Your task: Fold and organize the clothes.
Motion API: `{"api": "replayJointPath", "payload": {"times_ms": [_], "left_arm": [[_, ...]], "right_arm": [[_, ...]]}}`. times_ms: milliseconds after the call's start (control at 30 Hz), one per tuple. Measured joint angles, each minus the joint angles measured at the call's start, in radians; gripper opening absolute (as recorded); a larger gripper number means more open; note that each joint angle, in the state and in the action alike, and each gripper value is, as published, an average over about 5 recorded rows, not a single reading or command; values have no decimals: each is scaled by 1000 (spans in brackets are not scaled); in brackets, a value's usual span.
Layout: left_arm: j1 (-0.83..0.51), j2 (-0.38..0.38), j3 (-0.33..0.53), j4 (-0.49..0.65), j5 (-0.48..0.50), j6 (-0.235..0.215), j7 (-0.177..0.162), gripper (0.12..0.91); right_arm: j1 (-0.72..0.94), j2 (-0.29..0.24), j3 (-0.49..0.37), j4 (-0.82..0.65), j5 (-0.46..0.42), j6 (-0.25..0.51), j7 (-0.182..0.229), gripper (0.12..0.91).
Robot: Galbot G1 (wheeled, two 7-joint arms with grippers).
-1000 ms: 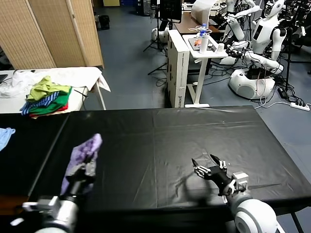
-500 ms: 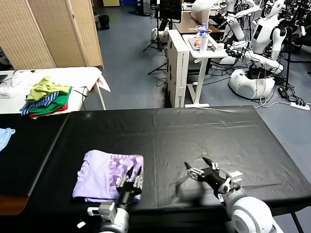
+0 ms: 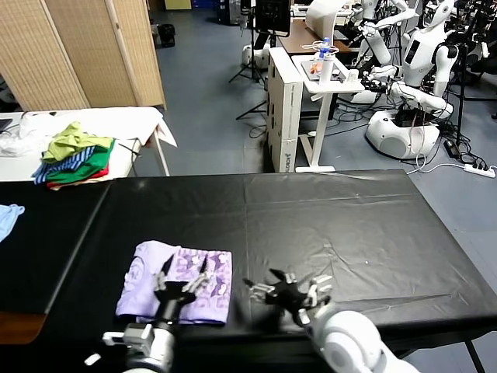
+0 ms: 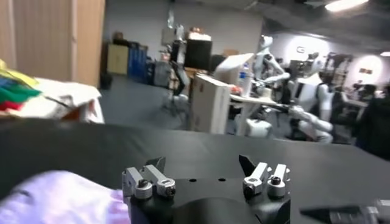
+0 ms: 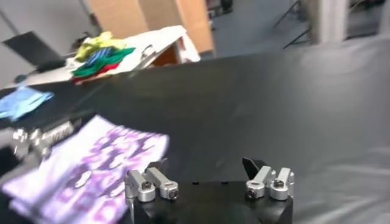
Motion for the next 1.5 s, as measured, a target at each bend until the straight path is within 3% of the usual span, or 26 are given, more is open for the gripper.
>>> {"api": "replayJointPath", "payload": {"times_ms": [200, 300, 567, 633, 733, 1067, 1167, 1267, 1500], "left_arm": [[10, 4, -64, 6, 5, -14, -1, 907], [12, 3, -80, 11, 6, -17, -5, 907], [14, -1, -97, 19, 16, -26, -11, 907], [15, -1, -102, 21, 18, -29, -11, 907], [14, 0, -112, 28, 18, -34, -11, 907], [11, -12, -120, 51, 16, -50, -12, 907], [12, -17, -119, 53, 14, -50, -12, 907], [18, -19, -118, 52, 5, -49, -13, 907], [32, -19, -118, 45, -7, -75, -14, 907]], "right_arm": [[34, 52, -88, -56, -24, 6, -6, 867], [39, 65, -105, -70, -31, 9, -10, 746], [30, 57, -97, -66, -46, 9, -10, 251], [23, 49, -84, -58, -50, 2, -8, 172], [12, 31, -51, -42, -54, -22, -15, 145], [-16, -41, 95, -5, -42, -69, -43, 146], [-20, -53, 122, 2, -42, -68, -53, 195], [-25, -66, 142, 12, -39, -68, -59, 332], [-41, -88, 170, 32, -34, -67, -59, 760]]}}
